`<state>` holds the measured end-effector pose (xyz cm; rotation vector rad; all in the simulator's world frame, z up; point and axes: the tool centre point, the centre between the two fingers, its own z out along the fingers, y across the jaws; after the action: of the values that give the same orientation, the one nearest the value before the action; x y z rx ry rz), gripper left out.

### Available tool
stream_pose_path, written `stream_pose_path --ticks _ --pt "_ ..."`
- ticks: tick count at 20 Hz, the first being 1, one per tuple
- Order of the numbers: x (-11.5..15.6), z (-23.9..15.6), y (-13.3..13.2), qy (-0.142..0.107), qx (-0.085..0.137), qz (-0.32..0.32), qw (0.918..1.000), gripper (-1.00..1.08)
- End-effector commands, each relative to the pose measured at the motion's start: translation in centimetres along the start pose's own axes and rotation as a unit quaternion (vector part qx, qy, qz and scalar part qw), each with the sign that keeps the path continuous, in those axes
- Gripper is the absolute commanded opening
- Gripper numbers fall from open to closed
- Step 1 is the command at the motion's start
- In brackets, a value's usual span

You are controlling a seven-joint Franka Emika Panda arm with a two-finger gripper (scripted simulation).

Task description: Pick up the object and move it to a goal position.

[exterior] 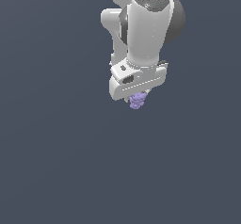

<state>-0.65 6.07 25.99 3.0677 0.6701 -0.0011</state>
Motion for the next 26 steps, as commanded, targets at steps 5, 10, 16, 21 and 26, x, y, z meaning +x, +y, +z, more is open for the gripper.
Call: stream_pose_path --ticks 5,10,16,21,26 --pt "-2.6 -7.2 -2.3 0.000 0.000 0.000 1.0000 -1.00" --pt "-4.5 -12.5 -3.9 0.000 0.000 0.000 1.0000 -1.00" --pt "-6.2 -17.7 -5.4 0.000 0.000 0.000 1.0000 -1.00" --pt "-7.0 -20.6 -6.2 0.000 0.000 0.000 1.0000 -1.00" --pt "-7.4 -22.0 -6.6 0.000 0.001 0.000 1.0000 -1.00"
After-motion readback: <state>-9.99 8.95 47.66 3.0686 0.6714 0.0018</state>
